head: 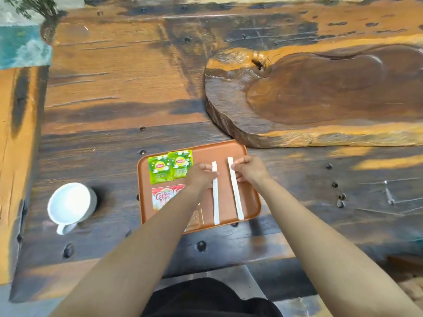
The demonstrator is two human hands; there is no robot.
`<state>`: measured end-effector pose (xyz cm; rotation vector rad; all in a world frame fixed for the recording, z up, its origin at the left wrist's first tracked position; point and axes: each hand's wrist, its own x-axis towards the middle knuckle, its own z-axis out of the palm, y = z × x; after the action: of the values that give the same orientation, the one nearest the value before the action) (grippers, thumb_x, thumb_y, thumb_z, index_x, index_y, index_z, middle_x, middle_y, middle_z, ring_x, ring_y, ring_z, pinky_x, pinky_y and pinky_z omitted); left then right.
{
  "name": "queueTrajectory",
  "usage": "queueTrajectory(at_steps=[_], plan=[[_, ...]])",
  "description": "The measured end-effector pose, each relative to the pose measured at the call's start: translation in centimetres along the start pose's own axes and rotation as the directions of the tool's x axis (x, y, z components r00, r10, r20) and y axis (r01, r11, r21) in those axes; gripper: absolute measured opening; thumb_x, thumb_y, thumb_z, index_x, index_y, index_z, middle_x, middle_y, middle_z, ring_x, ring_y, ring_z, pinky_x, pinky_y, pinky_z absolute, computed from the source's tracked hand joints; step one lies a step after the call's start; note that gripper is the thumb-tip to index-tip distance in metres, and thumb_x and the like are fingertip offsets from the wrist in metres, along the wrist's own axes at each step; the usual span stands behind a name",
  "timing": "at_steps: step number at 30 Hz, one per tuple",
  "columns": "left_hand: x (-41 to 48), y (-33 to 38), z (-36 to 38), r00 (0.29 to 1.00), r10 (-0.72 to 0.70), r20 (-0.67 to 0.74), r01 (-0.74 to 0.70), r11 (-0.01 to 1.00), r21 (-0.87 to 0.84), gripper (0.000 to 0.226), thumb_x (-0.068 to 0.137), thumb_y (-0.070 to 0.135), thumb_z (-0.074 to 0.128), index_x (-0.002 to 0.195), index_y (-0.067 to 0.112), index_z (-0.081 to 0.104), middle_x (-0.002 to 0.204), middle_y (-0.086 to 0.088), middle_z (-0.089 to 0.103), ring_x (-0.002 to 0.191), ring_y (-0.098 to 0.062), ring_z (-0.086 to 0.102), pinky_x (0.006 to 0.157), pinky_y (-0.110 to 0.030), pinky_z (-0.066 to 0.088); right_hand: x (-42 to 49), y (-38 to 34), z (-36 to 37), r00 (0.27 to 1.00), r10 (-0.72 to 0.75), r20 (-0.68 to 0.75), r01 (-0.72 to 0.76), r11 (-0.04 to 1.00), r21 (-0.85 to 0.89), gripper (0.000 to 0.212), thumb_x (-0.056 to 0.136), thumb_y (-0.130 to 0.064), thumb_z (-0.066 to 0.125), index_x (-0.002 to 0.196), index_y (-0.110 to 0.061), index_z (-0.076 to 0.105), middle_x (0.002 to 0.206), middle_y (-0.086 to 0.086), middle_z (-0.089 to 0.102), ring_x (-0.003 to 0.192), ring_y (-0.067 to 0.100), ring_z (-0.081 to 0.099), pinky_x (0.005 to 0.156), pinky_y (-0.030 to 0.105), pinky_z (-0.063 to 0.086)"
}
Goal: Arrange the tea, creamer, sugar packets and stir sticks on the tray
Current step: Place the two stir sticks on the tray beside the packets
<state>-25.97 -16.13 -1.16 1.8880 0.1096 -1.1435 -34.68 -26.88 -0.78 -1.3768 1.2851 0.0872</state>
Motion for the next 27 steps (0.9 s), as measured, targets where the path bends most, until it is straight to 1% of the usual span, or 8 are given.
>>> queueTrajectory(at_steps=[3, 6, 9, 12, 14, 17, 21, 27], plan=[[0.4, -0.5, 0.3, 0.999, 0.021, -0.031, -0.019, 0.998, 0.054, 0.03, 0.076, -0.001, 0.068, 0.063, 0.02, 0.051, 0.076, -0.011, 0.058, 0.083, -0.023, 0.058, 0.09, -0.046, 0.053, 0.6, 0.6, 0.4, 0.999, -0.024, -0.034, 0.022, 0.998, -0.058, 0.025, 0.083, -0.006, 0.064, 0.065, -0.02, 0.055, 0.066, 0.002, 0.059, 0.055, 0.013, 0.057, 0.043, 0.017, 0.051], [0.9, -0.7, 0.3, 0.998, 0.036, -0.044, -0.032, 0.996, 0.086, 0.024, 0.076, -0.003, 0.067, 0.067, 0.017, 0.056, 0.074, -0.008, 0.058, 0.079, -0.024, 0.058, 0.089, -0.048, 0.053, 1.0, 0.8, 0.8, 0.996, -0.062, -0.058, 0.053, 0.988, -0.148, 0.024, 0.082, -0.008, 0.064, 0.064, -0.021, 0.056, 0.078, 0.007, 0.064, 0.072, 0.027, 0.066, 0.073, 0.04, 0.059], [1.5, -0.8, 0.5, 0.994, 0.091, -0.067, -0.08, 0.986, 0.149, 0.013, 0.075, 0.001, 0.069, 0.082, 0.007, 0.061, 0.082, -0.011, 0.058, 0.083, -0.022, 0.058, 0.09, -0.042, 0.053, 1.1, 0.9, 1.0, 0.993, -0.104, -0.051, 0.09, 0.97, -0.224, 0.007, 0.082, -0.012, 0.064, 0.077, -0.016, 0.062, 0.088, 0.009, 0.068, 0.091, 0.032, 0.067, 0.085, 0.047, 0.054], [1.7, -0.9, 0.7, 0.977, 0.174, -0.124, -0.133, 0.95, 0.283, 0.025, 0.075, 0.008, 0.071, 0.099, 0.002, 0.065, 0.083, -0.004, 0.06, 0.078, -0.016, 0.056, 0.069, -0.017, 0.046, 1.1, 1.1, 1.2, 0.984, -0.17, -0.059, 0.145, 0.942, -0.301, 0.008, 0.083, -0.013, 0.062, 0.09, -0.009, 0.065, 0.091, 0.006, 0.068, 0.091, 0.027, 0.065, 0.086, 0.045, 0.053], [1.3, -1.0, 0.8, 0.957, 0.25, -0.146, -0.183, 0.913, 0.365, 0.028, 0.075, 0.01, 0.071, 0.102, 0.003, 0.064, 0.082, -0.003, 0.06, 0.077, -0.015, 0.054, 0.054, -0.015, 0.031, 1.0, 1.3, 1.2, 0.977, -0.204, -0.059, 0.172, 0.924, -0.342, 0.01, 0.084, -0.012, 0.06, 0.093, -0.008, 0.064, 0.085, 0.0, 0.061, 0.086, 0.023, 0.061, 0.087, 0.041, 0.051], [0.7, -1.3, 0.9, 0.928, 0.344, -0.143, -0.246, 0.855, 0.456, 0.036, 0.076, 0.011, 0.07, 0.11, 0.002, 0.062, 0.089, -0.013, 0.067, 0.084, -0.025, 0.06, 0.061, -0.019, 0.031, 0.4, 1.5, 1.2, 0.959, -0.277, -0.06, 0.227, 0.879, -0.42, 0.013, 0.084, -0.011, 0.059, 0.097, -0.008, 0.061, 0.093, 0.006, 0.064, 0.09, 0.026, 0.061, 0.079, 0.029, 0.046], [-1.1, -1.9, 0.6, 0.885, 0.454, -0.103, -0.322, 0.756, 0.57, 0.042, 0.078, 0.01, 0.066, 0.119, 0.004, 0.057, 0.11, -0.017, 0.064, 0.1, -0.033, 0.059, 0.088, -0.035, 0.047, -1.3, 2.8, 1.0, 0.91, -0.413, -0.03, 0.33, 0.765, -0.553, 0.018, 0.083, -0.011, 0.06, 0.101, -0.008, 0.058, 0.108, 0.012, 0.061, 0.1, 0.029, 0.056, 0.083, 0.035, 0.047], [-3.7, -5.3, 1.0, 0.883, 0.47, -0.014, -0.329, 0.638, 0.696, 0.04, 0.08, 0.003, 0.054, 0.12, 0.006, 0.056, 0.12, -0.017, 0.057, 0.109, -0.033, 0.054, 0.089, -0.034, 0.04, -3.9, 5.2, 2.0, 0.904, -0.427, 0.02, 0.344, 0.697, -0.63, 0.022, 0.085, -0.015, 0.057, 0.105, -0.007, 0.055, 0.112, 0.014, 0.058, 0.1, 0.032, 0.056, 0.077, 0.034, 0.044]])
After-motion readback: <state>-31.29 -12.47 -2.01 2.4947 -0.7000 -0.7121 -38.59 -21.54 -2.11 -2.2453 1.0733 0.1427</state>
